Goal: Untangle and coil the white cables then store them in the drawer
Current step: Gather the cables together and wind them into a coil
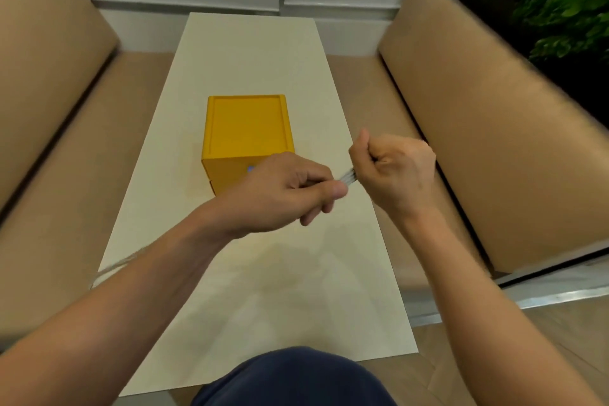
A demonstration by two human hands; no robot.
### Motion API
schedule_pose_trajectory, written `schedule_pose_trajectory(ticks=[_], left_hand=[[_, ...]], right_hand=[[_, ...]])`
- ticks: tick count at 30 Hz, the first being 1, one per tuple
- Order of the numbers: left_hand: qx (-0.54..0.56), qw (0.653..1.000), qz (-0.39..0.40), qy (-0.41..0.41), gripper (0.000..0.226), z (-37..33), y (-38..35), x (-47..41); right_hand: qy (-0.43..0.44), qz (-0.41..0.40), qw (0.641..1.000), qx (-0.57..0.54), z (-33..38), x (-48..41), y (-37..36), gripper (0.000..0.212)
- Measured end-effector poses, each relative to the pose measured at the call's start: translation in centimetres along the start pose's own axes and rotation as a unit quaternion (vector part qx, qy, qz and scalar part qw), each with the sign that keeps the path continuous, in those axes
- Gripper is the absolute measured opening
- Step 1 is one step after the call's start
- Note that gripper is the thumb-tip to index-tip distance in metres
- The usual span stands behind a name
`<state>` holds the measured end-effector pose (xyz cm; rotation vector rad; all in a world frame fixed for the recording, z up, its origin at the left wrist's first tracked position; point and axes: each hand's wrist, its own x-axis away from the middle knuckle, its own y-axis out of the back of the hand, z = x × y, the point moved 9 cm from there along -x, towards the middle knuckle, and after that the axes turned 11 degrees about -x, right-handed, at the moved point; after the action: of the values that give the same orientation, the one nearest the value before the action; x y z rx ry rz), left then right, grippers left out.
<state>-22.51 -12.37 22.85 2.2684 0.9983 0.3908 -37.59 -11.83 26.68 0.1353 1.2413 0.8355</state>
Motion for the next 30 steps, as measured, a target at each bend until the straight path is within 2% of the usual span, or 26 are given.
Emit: schedule_pose_trajectory(ticks=[4, 9, 14, 18, 20, 22, 25, 27, 28, 30], left_hand=[[0.098, 0.992, 0.068, 0.05, 0.024, 0.9, -1.7, 0.2], [0.131, 0.982, 0.053, 0.128, 0.02, 3.2, -2.3, -0.2], [0.134, 0.982, 0.083, 0.106, 0.023, 2.9, -2.5, 0.1], [0.136, 0.982, 0.096, 0.092, 0.024, 2.4, -2.2, 0.1], [0.146, 0.979, 0.105, 0.092, 0.024, 2.3, -2.2, 0.0], [0.152, 0.977, 0.113, 0.096, 0.024, 2.3, -2.1, -0.1], [0.161, 0.974, 0.119, 0.102, 0.024, 2.6, -2.1, 0.0], [0.164, 0.973, 0.12, 0.105, 0.024, 2.7, -2.1, 0.0], [0.163, 0.974, 0.12, 0.106, 0.024, 2.8, -2.1, 0.1], [0.154, 0.975, 0.115, 0.11, 0.025, 3.1, -2.0, 0.1]], right_hand=[[-0.053, 0.008, 0.999, 0.005, -2.3, 0.3, 0.3, 0.054], [-0.054, 0.007, 0.998, -0.008, -2.1, 0.0, 1.5, 0.059], [-0.082, 0.018, 0.996, 0.001, -3.0, 0.5, 1.4, 0.062], [-0.126, 0.063, 0.989, -0.033, -3.5, 1.2, 0.1, 0.066], [-0.175, 0.102, 0.975, -0.087, -4.1, 1.9, -1.1, 0.068], [-0.255, 0.147, 0.943, -0.154, -5.0, 3.2, -2.9, 0.07], [-0.365, 0.231, 0.862, -0.266, -5.2, 5.9, -6.0, 0.073], [-0.387, 0.294, 0.816, -0.314, -4.4, 7.3, -7.8, 0.069], [-0.379, 0.312, 0.813, -0.313, -4.2, 7.4, -8.1, 0.067], [-0.355, 0.278, 0.848, -0.279, -4.8, 6.4, -7.6, 0.059]])
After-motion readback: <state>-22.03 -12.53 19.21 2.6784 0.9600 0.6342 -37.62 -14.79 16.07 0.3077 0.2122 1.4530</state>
